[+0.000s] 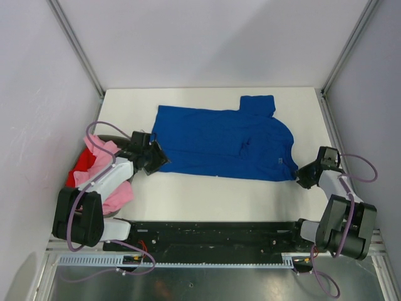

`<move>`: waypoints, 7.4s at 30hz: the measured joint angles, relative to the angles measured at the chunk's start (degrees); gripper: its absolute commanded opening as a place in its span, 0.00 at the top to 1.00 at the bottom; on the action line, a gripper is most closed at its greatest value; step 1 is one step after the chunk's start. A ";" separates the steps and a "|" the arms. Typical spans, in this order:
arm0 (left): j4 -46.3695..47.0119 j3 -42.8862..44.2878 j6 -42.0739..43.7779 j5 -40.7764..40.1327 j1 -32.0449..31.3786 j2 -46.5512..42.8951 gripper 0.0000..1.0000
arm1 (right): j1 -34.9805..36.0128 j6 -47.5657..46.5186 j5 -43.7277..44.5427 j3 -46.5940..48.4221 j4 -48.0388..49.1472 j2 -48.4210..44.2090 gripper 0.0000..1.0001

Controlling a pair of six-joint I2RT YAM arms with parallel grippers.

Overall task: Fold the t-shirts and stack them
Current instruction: Grap the side of the flattened tshirt furthest away from the robot with both arms

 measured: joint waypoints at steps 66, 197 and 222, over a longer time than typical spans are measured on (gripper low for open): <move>3.50 -5.70 -3.19 -12.52 -0.46 3.91 0.71 | 13.40 -9.75 12.20 11.39 -6.03 11.32 0.60; -9.11 69.40 12.00 -17.31 3.89 60.74 1.00 | 15.39 -16.15 11.13 98.16 -6.67 75.76 0.53; -9.09 69.40 12.52 -15.58 4.42 60.74 1.00 | 20.55 -19.02 15.37 100.24 -9.35 78.82 0.97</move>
